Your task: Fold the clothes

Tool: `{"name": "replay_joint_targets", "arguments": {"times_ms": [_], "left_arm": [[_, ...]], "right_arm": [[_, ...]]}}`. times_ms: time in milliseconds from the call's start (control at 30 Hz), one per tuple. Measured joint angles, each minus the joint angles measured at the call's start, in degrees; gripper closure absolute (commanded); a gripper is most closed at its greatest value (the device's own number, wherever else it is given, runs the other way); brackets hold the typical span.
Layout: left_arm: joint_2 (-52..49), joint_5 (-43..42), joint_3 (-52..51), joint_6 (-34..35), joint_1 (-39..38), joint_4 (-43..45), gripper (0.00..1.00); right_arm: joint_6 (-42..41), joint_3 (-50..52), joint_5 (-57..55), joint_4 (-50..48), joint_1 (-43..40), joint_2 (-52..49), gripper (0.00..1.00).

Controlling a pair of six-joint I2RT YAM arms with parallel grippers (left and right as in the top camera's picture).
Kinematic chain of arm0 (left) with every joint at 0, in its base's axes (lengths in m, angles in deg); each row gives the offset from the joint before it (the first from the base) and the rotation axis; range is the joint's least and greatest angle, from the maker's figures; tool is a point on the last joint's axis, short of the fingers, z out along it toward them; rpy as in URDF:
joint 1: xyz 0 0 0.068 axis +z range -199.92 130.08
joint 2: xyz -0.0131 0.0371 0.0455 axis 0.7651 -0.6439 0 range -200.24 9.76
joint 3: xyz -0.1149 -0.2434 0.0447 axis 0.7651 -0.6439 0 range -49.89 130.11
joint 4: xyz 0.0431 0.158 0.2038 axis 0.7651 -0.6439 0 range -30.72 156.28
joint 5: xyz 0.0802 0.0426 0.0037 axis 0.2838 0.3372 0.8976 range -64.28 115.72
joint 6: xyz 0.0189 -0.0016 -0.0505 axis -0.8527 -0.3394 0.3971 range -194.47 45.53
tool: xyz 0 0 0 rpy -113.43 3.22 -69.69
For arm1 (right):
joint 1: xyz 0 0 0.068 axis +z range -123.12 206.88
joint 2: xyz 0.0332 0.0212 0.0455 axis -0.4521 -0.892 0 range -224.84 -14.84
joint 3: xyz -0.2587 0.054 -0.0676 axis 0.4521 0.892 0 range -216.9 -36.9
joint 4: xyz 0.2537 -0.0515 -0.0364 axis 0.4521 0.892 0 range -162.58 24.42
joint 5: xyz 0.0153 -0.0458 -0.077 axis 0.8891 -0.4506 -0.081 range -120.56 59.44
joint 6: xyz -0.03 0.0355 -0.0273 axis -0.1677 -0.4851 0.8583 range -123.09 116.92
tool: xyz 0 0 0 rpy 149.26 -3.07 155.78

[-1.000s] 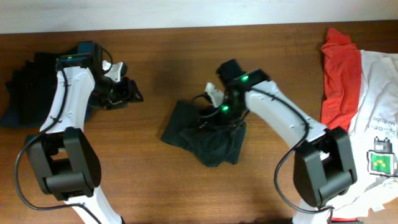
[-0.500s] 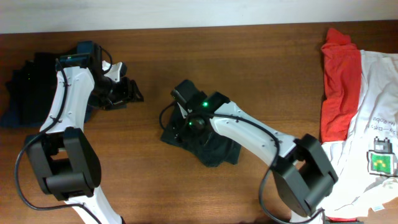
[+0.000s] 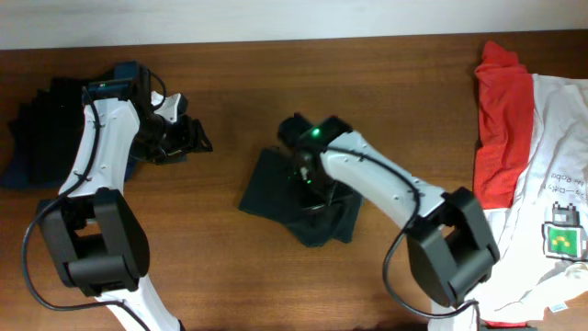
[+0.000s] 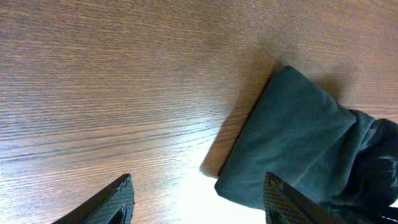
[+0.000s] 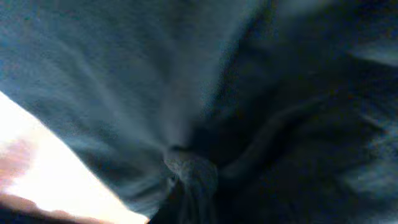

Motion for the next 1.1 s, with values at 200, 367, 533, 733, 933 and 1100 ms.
{"name": "replay_joint_targets", "arguments": {"times_ms": [200, 367, 533, 733, 933, 1100], "left_arm": [[0.0, 0.0, 0.0, 0.0, 0.0, -1.3, 0.3], [0.0, 0.0, 0.0, -0.5, -0.4, -1.3, 0.3], [0.0, 0.1, 0.0, -4.3, -4.7, 2.1, 0.26], [0.0, 0.0, 0.0, -7.0, -13.1, 8.0, 0.26], [-2.3, 0.0, 0.0, -7.4, -17.6, 12.1, 0.25], [-9.7, 0.2, 0.0, -7.5, -20.2, 14.5, 0.25]], "right_arm": [[1.5, 2.8, -5.8, 9.7, -5.8, 0.3, 0.6], [1.6, 4.7, -6.5, 9.7, -10.0, 0.4, 0.6], [2.1, 0.4, -2.8, 7.6, -11.3, 2.0, 0.6], [8.2, -3.3, 12.7, 2.8, -11.5, 6.9, 0.6], [11.2, 8.9, 20.5, -4.1, -11.5, 6.8, 0.6], [11.4, 19.3, 17.0, -10.2, -11.5, 6.6, 0.6]]}}
